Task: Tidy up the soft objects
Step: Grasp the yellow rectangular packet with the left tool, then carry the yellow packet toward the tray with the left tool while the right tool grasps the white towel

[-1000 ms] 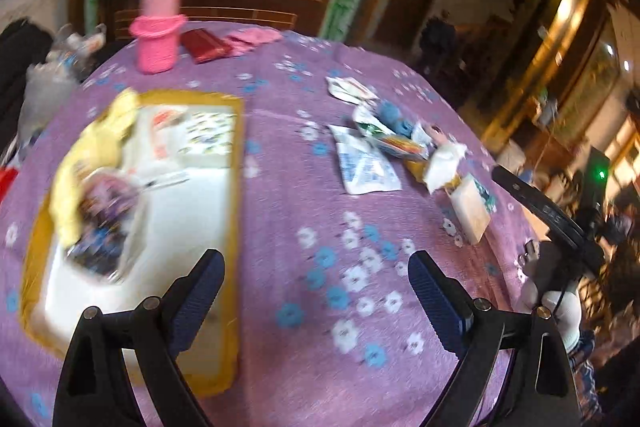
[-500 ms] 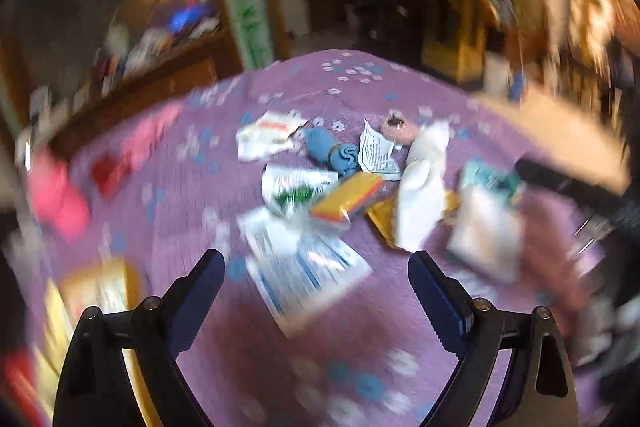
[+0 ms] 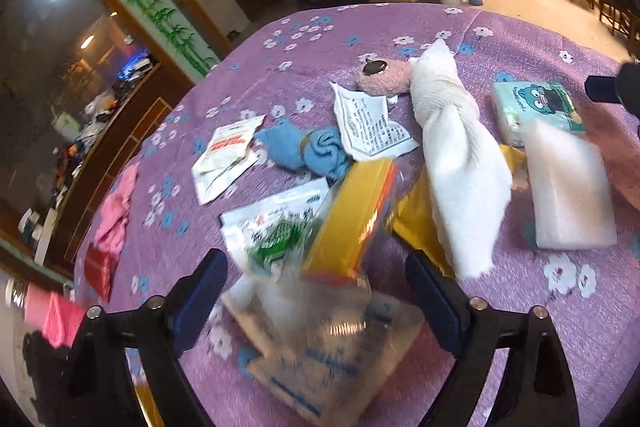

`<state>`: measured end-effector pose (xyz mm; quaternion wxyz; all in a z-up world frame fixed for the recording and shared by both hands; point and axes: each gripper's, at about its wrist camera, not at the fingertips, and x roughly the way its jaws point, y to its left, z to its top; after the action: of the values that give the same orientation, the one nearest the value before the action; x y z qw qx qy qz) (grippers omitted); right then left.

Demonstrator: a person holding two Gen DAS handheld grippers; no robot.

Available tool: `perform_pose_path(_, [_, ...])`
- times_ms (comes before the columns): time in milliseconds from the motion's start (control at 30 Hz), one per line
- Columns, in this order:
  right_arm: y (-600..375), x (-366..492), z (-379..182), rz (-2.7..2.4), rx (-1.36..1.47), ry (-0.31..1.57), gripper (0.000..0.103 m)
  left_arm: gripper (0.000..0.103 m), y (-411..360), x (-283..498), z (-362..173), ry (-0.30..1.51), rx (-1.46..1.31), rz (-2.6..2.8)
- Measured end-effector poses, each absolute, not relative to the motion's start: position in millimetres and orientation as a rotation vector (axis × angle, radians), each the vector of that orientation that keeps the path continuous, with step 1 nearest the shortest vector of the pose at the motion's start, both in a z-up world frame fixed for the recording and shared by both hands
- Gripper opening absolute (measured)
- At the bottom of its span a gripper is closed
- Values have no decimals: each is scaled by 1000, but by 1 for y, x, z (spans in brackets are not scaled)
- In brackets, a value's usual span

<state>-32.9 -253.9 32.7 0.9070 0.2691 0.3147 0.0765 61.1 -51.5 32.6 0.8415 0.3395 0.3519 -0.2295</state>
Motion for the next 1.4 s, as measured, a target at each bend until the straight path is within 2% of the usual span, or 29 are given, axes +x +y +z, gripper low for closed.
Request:
perform_pose_path(200, [-252,-30,29,160,554,675,95,84,-64,73,27,753,712,-550])
perform_pose_path(233, [-252,-30,29,159,553,676,94,78,-66,73,27,757,697,-554])
perform_pose_path(267, [-252,-30,29,158,553,677,95,71,-66,73,27,761,683,-559])
perform_pose_path(300, [-252,-29,28,156,553,679,95,41,-67,73,28,767,666,-566])
perform_pose_path(333, [-252,-29,28,154,553,682,94,35,-68,74,27,787,646,-573])
perform_pose_path(500, [-258,-30,26,128,570,681,95,33,-65,73,25,839,580,-545])
perform_pose_path(633, [-264,-31,25,111,590,672,95,33,-48,61,45,833,443,-550])
perform_pose_path(900, [-277,-32,22,107,654,663,95,33,-3,-12,96,752,266,-562])
perform_pose_path(1167, [-273,-30,31,134,667,663,95,33,55,-85,105,699,66,-509])
perform_pose_path(1400, [-258,25,54,205,710,830,95,33,122,-106,102,695,-48,-413])
